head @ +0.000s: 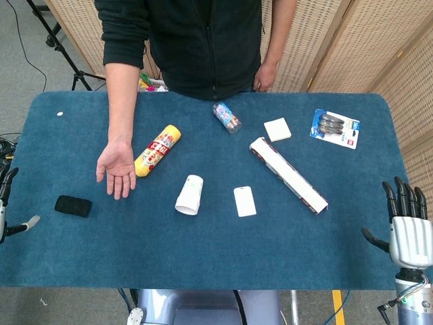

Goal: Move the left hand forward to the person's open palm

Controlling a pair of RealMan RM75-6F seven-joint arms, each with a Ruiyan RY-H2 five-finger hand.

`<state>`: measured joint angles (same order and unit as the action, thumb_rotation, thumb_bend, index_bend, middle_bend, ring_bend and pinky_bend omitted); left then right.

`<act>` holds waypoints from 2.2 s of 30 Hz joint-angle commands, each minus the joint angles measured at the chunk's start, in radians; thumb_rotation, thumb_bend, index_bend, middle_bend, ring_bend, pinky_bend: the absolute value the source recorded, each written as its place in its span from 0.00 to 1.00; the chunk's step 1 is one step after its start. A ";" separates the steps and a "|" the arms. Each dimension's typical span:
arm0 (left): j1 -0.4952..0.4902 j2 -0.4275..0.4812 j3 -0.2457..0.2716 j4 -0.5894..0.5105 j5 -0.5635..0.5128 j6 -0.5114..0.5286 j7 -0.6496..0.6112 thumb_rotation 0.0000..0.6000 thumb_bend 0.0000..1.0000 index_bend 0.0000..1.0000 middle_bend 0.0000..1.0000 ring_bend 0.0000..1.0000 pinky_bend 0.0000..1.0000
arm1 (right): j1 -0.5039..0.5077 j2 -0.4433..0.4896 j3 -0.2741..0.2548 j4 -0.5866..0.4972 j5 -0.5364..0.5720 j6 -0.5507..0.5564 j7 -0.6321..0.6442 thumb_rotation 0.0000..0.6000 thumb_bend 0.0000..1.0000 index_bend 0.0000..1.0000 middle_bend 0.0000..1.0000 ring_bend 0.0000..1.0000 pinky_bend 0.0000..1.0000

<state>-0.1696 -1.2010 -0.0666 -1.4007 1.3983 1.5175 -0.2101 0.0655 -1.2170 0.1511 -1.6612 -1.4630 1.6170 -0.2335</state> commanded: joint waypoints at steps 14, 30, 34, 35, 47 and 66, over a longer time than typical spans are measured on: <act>-0.014 0.009 0.023 0.026 0.027 -0.095 -0.016 1.00 0.00 0.00 0.00 0.00 0.00 | -0.001 0.011 -0.011 -0.025 -0.002 -0.018 0.000 1.00 0.00 0.02 0.00 0.00 0.00; -0.222 -0.208 0.093 0.399 0.111 -0.494 -0.114 1.00 0.00 0.00 0.00 0.00 0.05 | 0.001 0.025 -0.003 -0.026 0.025 -0.037 0.026 1.00 0.00 0.02 0.00 0.00 0.00; -0.238 -0.249 0.089 0.447 0.110 -0.508 -0.110 1.00 0.00 0.07 0.04 0.01 0.15 | 0.003 0.024 -0.004 -0.021 0.017 -0.038 0.027 1.00 0.00 0.02 0.00 0.00 0.00; -0.239 -0.257 0.087 0.456 0.109 -0.508 -0.108 1.00 0.00 0.10 0.06 0.01 0.16 | 0.003 0.024 -0.004 -0.020 0.017 -0.037 0.028 1.00 0.00 0.02 0.00 0.00 0.00; -0.245 -0.321 0.085 0.533 0.114 -0.487 -0.108 1.00 0.13 0.59 0.52 0.38 0.46 | 0.002 0.025 -0.004 -0.019 0.017 -0.037 0.038 1.00 0.00 0.02 0.00 0.00 0.00; -0.189 -0.046 0.022 0.131 0.255 -0.036 -0.028 1.00 0.17 0.61 0.54 0.39 0.48 | -0.002 0.036 -0.004 -0.033 0.018 -0.036 0.057 1.00 0.00 0.02 0.00 0.00 0.00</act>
<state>-0.3640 -1.3271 -0.0112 -1.1449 1.6123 1.4049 -0.2886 0.0632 -1.1813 0.1477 -1.6944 -1.4445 1.5807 -0.1761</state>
